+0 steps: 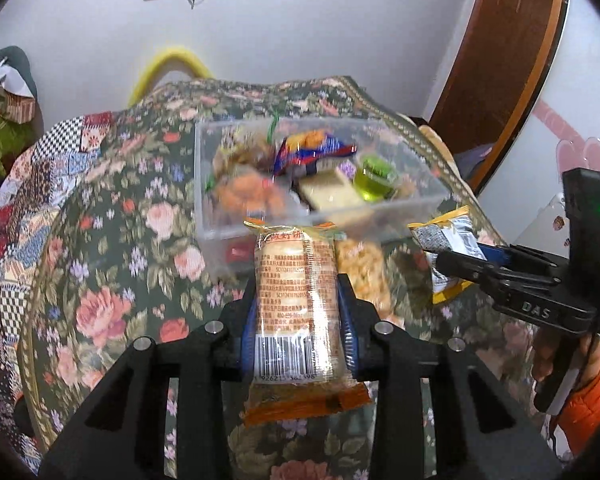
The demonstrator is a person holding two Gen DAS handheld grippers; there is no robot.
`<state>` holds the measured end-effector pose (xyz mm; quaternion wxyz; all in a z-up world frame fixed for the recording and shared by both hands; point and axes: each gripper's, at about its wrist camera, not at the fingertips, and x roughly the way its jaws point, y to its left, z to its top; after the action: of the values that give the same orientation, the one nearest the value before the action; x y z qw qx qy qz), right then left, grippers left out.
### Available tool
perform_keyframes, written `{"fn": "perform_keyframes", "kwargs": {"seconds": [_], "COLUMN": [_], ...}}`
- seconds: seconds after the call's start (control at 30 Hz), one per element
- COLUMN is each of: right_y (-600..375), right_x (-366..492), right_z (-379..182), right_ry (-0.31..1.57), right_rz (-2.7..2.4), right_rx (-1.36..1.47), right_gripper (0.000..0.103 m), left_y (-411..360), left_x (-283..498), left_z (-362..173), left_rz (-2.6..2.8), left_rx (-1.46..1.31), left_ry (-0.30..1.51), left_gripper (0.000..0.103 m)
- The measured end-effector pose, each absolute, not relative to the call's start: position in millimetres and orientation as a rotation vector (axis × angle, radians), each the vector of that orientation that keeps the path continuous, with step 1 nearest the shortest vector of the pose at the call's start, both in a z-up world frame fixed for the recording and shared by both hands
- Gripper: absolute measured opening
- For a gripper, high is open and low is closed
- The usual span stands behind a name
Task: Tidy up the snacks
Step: 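Place the wafer bar with the left tool while the right tool places the white bag into the box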
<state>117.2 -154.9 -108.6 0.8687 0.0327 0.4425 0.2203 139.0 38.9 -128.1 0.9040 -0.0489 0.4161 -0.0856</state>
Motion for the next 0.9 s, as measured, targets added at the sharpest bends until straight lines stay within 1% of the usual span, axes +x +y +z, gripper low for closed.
{"fn": "perform_keyframes", "kwargs": {"seconds": [0.2,0.4,0.9], "right_y": [-152.6,-143.4,-106.5], "right_x": [125.0,141.4,184.2], "right_z": [-86.2,-75.8,-83.2], "right_ry": [0.855,0.813,0.803], "right_rz": [0.469,0.483,0.543], "right_rx": [0.066,0.066,0.035], "right_gripper": [0.039,0.039,0.039], "left_y": [34.2,33.7,37.4], "left_x": [156.5,182.2,242.8], "left_z": [-112.8,-105.7,-113.2], "left_rz": [-0.175,-0.175,-0.176], "left_rx": [-0.091,-0.111,-0.167], "left_ry": [0.823,0.797,0.805], "left_gripper": [0.035,0.035,0.035]}}
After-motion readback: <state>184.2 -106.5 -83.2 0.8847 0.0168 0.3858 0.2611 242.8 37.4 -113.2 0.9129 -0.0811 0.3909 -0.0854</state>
